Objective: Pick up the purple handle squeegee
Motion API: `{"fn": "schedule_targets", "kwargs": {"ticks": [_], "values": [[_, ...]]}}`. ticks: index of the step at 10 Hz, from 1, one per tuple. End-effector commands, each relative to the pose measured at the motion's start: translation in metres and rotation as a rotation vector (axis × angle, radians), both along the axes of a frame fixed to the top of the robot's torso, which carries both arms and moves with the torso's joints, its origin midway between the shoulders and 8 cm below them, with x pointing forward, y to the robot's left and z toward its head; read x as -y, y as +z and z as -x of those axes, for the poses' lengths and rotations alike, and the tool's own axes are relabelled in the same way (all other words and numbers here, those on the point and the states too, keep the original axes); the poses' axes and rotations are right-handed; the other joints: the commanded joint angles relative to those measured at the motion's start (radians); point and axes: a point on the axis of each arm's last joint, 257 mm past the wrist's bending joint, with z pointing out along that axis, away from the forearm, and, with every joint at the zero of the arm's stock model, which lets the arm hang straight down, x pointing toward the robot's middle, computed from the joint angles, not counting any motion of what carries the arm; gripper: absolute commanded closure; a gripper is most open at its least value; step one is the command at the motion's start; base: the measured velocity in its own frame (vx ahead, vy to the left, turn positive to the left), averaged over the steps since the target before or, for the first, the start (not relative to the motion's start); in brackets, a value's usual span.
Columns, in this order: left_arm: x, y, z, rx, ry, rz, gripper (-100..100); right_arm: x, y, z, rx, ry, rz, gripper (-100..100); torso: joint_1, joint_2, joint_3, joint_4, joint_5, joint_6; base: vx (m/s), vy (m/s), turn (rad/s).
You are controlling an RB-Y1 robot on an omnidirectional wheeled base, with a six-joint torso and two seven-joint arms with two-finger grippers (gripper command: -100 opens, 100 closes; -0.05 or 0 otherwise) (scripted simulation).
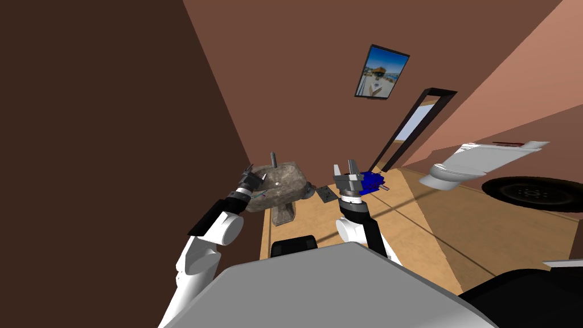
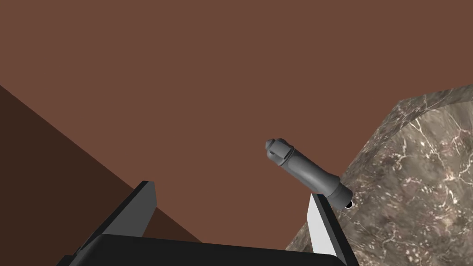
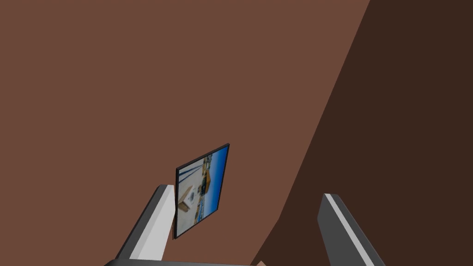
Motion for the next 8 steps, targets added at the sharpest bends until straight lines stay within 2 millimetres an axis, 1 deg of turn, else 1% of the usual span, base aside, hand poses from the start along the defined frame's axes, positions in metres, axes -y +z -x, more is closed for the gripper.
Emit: {"fn": "schedule_targets", "kwargs": {"ticks": [1,2,4,5,7,8], "values": [[0.001,-0.007,-0.001,-0.032,-0.005,-0.005,-100,0.0,0.0,0.0,0.0,0.0,0.0,0,0.0,0.0,0.0,0.0,0.0,0.0,0.0,0.0,0.0],[0.007,-0.008,-0.002,-0.057,-0.032,0.008,-100,0.0,0.0,0.0,0.0,0.0,0.0,0,0.0,0.0,0.0,0.0,0.0,0.0,0.003,-0.003,-0.073],[0.008,-0.018,-0.004,-0.094,-0.033,-0.002,-100,0.0,0.0,0.0,0.0,0.0,0.0,0,0.0,0.0,0.0,0.0,0.0,0.0,0.002,0.0,-0.016],[0.013,-0.02,-0.005,-0.12,-0.057,0.007,-100,0.0,0.0,0.0,0.0,0.0,0.0,0,0.0,0.0,0.0,0.0,0.0,0.0,0.006,-0.001,-0.061],[0.014,-0.03,-0.005,-0.159,-0.057,-0.004,-100,0.0,0.0,0.0,0.0,0.0,0.0,0,0.0,-0.001,0.0,0.0,0.0,0.0,0.004,0.001,-0.019],[0.018,-0.032,-0.006,-0.185,-0.078,0.003,-100,0.0,0.0,0.0,0.0,0.0,0.0,0,0.0,0.0,0.0,0.0,0.0,0.0,0.01,0.001,-0.065]]}}
